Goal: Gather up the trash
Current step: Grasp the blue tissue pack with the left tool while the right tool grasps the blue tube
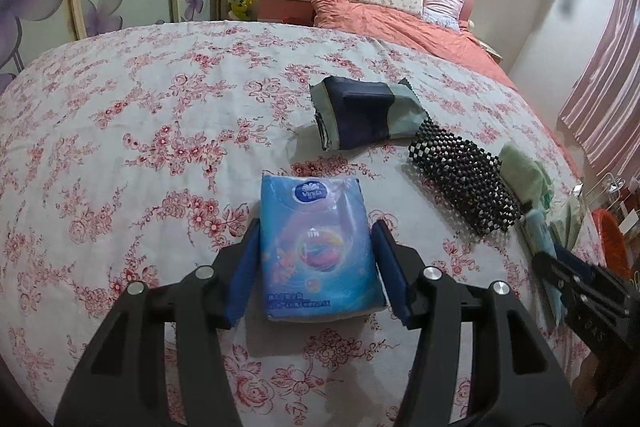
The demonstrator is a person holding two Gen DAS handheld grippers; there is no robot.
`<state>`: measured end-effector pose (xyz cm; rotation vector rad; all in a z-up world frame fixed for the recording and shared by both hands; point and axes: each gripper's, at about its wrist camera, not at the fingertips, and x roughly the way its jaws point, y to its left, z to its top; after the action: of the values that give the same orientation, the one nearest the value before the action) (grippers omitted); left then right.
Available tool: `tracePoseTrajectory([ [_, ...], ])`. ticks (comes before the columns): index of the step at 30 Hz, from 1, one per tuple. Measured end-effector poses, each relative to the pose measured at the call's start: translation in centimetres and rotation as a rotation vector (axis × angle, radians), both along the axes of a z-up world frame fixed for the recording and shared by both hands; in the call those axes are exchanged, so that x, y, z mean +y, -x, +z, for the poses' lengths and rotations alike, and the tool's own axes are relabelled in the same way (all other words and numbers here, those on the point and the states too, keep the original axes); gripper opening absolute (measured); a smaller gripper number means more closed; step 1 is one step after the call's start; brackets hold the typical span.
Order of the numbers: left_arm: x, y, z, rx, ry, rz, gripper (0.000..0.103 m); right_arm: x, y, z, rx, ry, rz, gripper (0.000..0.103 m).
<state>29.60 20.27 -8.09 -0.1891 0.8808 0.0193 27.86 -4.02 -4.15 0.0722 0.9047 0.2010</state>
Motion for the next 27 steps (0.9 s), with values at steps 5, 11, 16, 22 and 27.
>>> tracePoseTrajectory([
  [5, 0.1, 0.0, 0.0, 0.002, -0.005, 0.000, 0.055, 0.4, -1.1, 0.1, 0.006, -0.011, -0.012, 0.034],
  [11, -0.1, -0.1, 0.0, 0.004, -0.017, 0.000, 0.055, 1.4, -2.3, -0.2, -0.005, 0.031, -0.009, 0.035],
  [16, -1.0, -0.4, -0.1, 0.019, -0.062, -0.016, 0.062, 0.7, -1.3, -0.2, -0.005, 0.044, -0.014, 0.031],
  [22, -2.3, -0.9, -0.3, 0.044, -0.146, -0.025, 0.067, 0.6, -1.0, -0.2, -0.004, 0.060, -0.024, 0.031],
  [27, -1.6, -1.3, -0.7, 0.081, -0.157, 0.064, 0.093, 0.6, -1.1, -0.2, -0.004, 0.064, -0.024, 0.031],
])
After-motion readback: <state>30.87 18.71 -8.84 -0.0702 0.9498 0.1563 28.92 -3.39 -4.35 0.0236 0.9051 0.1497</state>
